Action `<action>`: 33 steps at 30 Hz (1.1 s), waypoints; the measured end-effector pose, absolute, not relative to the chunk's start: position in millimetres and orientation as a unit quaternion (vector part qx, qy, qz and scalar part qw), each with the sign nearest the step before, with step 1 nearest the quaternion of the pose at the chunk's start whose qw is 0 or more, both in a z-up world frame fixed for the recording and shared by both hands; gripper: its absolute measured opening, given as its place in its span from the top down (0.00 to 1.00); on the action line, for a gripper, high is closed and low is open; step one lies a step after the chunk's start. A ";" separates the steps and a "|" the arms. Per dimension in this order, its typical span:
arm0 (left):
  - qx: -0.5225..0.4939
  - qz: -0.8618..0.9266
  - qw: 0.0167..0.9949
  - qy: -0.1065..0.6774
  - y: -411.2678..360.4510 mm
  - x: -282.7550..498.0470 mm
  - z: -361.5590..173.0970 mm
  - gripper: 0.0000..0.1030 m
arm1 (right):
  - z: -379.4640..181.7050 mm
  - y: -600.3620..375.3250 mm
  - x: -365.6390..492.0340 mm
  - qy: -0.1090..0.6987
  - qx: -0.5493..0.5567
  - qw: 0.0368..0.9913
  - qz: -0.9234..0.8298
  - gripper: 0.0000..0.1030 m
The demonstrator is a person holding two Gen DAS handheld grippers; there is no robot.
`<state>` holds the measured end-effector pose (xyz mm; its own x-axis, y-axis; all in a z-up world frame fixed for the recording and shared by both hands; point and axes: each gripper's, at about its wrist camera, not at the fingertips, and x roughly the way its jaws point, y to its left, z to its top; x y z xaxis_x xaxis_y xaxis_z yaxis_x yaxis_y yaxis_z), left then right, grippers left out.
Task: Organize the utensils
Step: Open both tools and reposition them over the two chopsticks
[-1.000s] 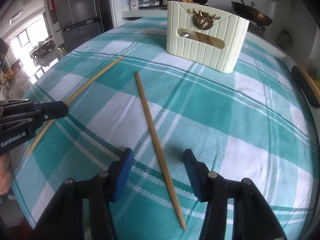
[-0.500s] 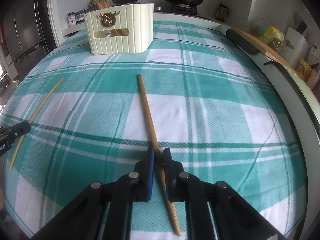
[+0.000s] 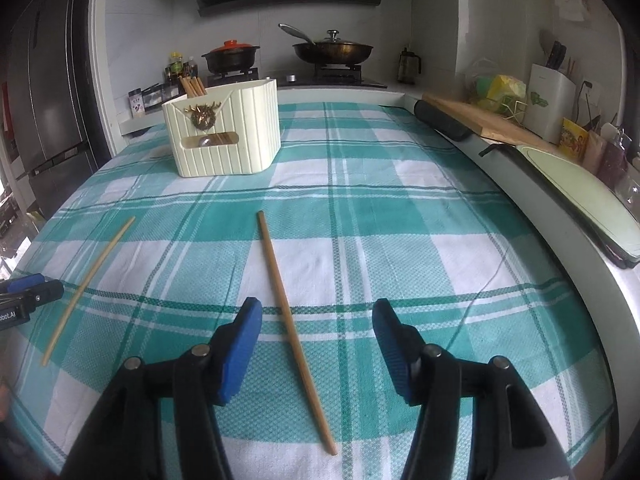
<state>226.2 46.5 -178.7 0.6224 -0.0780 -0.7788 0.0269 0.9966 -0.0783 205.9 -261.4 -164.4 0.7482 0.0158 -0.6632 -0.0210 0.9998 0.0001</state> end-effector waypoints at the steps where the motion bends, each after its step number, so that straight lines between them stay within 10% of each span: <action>1: -0.033 -0.026 0.901 0.431 50.7 223.8 -177.1 0.35 | -164.5 -262.0 204.8 0.354 -0.004 0.935 0.009 0.43; 33: -0.113 -0.017 0.898 0.426 94.3 229.2 -156.5 0.31 | -148.6 -271.8 202.3 0.324 0.013 0.945 0.036 0.43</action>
<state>229.2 94.3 -156.5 0.6368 -0.1272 -0.7605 -0.0660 0.9737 -0.2181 202.3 -271.8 -148.6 0.7879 0.0757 -0.6111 -0.0587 0.9971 0.0478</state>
